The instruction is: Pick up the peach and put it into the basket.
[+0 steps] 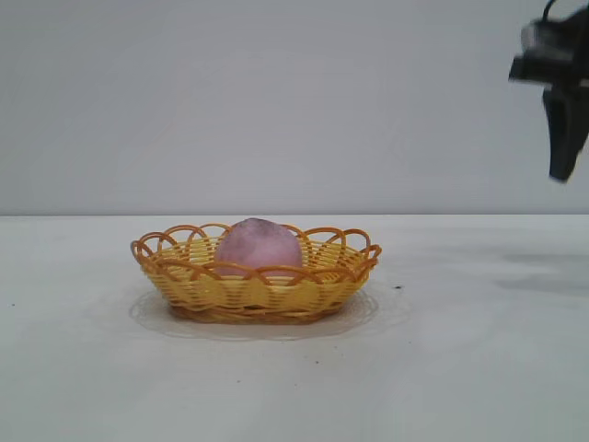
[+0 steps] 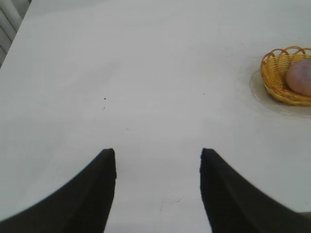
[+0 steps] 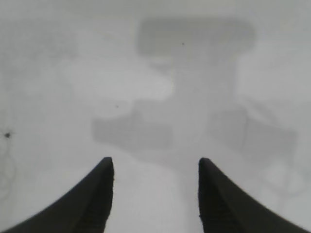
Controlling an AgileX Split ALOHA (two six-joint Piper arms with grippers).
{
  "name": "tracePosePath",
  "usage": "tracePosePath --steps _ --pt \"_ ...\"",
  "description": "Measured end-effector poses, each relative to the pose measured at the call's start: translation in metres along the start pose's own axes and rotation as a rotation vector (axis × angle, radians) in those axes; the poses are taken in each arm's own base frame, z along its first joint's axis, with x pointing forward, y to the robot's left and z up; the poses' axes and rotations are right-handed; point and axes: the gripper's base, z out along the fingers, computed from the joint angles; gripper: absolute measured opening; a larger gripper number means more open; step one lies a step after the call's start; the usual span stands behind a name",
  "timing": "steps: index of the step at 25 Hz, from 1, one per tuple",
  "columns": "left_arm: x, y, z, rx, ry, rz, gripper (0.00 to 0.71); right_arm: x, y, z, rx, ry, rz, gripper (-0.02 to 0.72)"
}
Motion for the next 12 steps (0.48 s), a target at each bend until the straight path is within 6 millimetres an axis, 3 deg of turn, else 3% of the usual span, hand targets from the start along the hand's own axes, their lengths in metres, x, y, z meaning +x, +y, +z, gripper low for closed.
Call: tracePosePath --steps 6,12 --pt "0.000 0.000 0.000 0.000 0.000 0.000 0.344 0.075 -0.011 -0.032 0.123 0.169 0.040 0.375" --pt "0.000 0.000 0.000 0.000 0.000 0.000 0.344 0.129 -0.008 -0.081 0.123 0.021 0.046 0.375"
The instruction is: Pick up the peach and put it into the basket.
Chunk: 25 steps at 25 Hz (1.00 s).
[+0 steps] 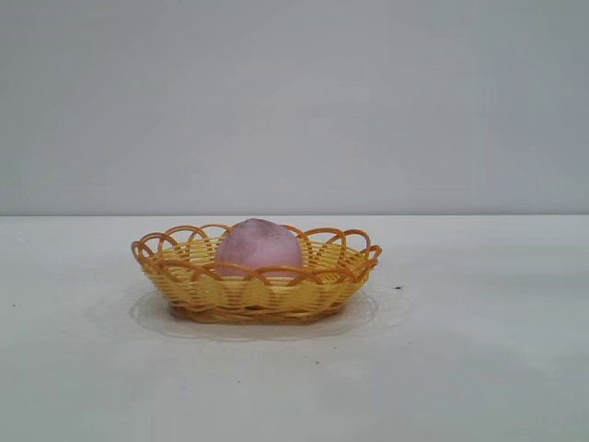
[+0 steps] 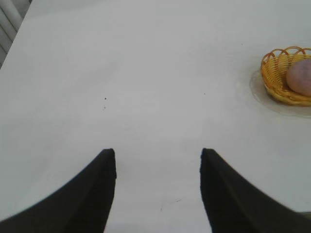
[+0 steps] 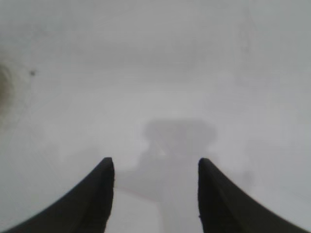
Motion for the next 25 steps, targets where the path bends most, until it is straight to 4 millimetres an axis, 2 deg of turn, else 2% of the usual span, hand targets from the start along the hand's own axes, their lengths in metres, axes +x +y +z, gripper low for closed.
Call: tracePosePath --steps 4,7,15,25 --pt "0.000 0.000 0.000 -0.001 0.000 0.001 0.344 0.035 -0.004 -0.021 -0.008 -0.101 -0.012 0.375" --pt "0.000 0.000 0.000 -0.001 0.000 0.001 0.344 0.054 -0.006 -0.023 -0.013 -0.151 -0.026 0.375" --pt "0.000 0.000 0.000 -0.001 0.002 0.001 0.344 0.093 -0.008 -0.042 -0.049 -0.458 -0.085 0.375" --pt "0.000 0.000 0.000 -0.002 0.002 0.001 0.344 0.097 -0.006 -0.042 -0.063 -0.475 -0.127 0.375"
